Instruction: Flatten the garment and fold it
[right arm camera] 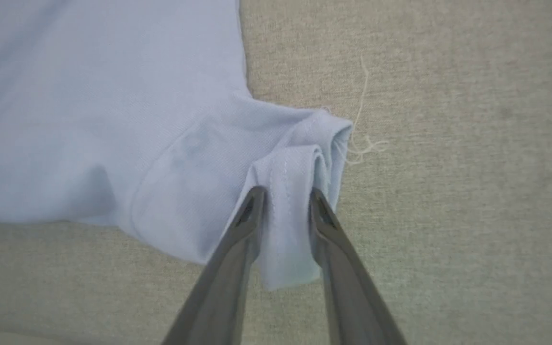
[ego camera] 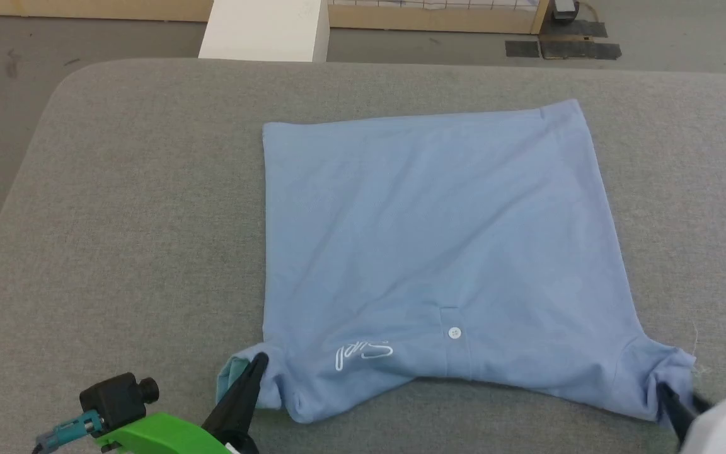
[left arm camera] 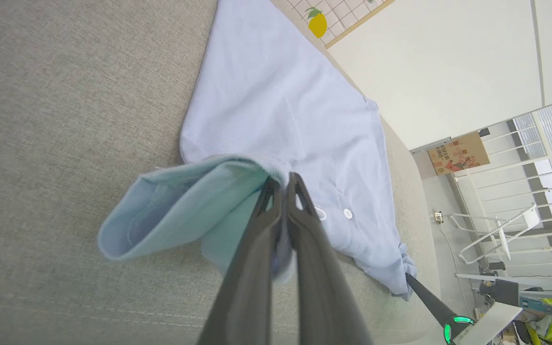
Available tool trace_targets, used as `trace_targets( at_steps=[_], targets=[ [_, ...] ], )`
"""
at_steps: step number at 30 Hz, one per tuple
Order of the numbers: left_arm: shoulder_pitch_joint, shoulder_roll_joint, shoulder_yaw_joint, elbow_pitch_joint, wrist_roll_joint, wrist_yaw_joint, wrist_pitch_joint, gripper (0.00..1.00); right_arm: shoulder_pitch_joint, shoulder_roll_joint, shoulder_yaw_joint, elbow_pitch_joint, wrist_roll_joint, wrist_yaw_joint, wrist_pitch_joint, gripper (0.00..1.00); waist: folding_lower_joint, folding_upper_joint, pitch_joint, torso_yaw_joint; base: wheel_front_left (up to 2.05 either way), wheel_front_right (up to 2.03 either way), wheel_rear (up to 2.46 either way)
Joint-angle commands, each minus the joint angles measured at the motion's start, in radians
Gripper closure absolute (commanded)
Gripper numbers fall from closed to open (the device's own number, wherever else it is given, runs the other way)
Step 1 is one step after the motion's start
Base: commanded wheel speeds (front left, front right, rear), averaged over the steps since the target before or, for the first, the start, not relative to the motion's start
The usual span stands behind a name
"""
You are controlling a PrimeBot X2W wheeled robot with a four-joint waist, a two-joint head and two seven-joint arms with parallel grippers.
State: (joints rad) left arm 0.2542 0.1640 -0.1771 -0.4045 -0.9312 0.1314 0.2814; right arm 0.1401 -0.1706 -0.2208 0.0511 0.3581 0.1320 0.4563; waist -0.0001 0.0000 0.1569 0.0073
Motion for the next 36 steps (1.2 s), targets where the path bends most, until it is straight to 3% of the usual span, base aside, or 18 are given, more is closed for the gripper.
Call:
trace_targets(
  at_steps=[1,8,11,14,24,28,36],
  targets=[
    [-0.008,-0.002,-0.001,-0.004,0.009,-0.009,-0.003,1.00,0.011,-0.007,-0.024,-0.040,0.024,-0.001,0.019,0.00,0.0001,0.0000,-0.001,0.001,0.00,0.00,0.00],
    [-0.011,-0.004,-0.013,-0.035,0.033,-0.017,-0.025,1.00,-0.042,-0.047,-0.197,-0.376,0.090,-0.001,0.158,0.00,0.0001,0.0000,0.032,0.015,0.00,0.00,0.00],
    [-0.028,-0.007,-0.028,-0.046,0.046,-0.021,-0.028,1.00,-0.156,-0.092,-0.227,-0.406,0.057,-0.001,0.183,0.00,0.0001,0.0000,0.065,0.028,0.00,0.00,0.00],
    [-0.051,-0.011,-0.045,-0.052,0.061,-0.024,-0.028,1.00,-0.325,-0.116,-0.215,-0.349,0.042,-0.001,0.197,0.00,0.0001,0.0000,0.114,0.039,0.00,0.00,0.00],
    [-0.159,-0.021,-0.104,-0.079,0.138,-0.024,-0.028,1.00,-0.811,-0.225,-0.032,-0.025,-0.055,-0.001,0.217,0.00,0.0001,0.0000,0.303,0.086,0.00,0.00,0.00],
    [-0.218,-0.031,-0.148,-0.091,0.171,-0.034,-0.020,1.00,-1.010,-0.236,-0.023,0.156,-0.095,-0.001,0.337,0.00,0.0001,0.0000,0.381,0.138,0.00,0.00,0.00],
    [-0.278,-0.058,-0.211,-0.059,0.180,-0.056,-0.021,1.00,-1.132,-0.250,-0.028,0.280,-0.157,-0.001,0.462,0.00,0.0001,0.0000,0.463,0.231,0.00,0.00,0.00]
  ],
)
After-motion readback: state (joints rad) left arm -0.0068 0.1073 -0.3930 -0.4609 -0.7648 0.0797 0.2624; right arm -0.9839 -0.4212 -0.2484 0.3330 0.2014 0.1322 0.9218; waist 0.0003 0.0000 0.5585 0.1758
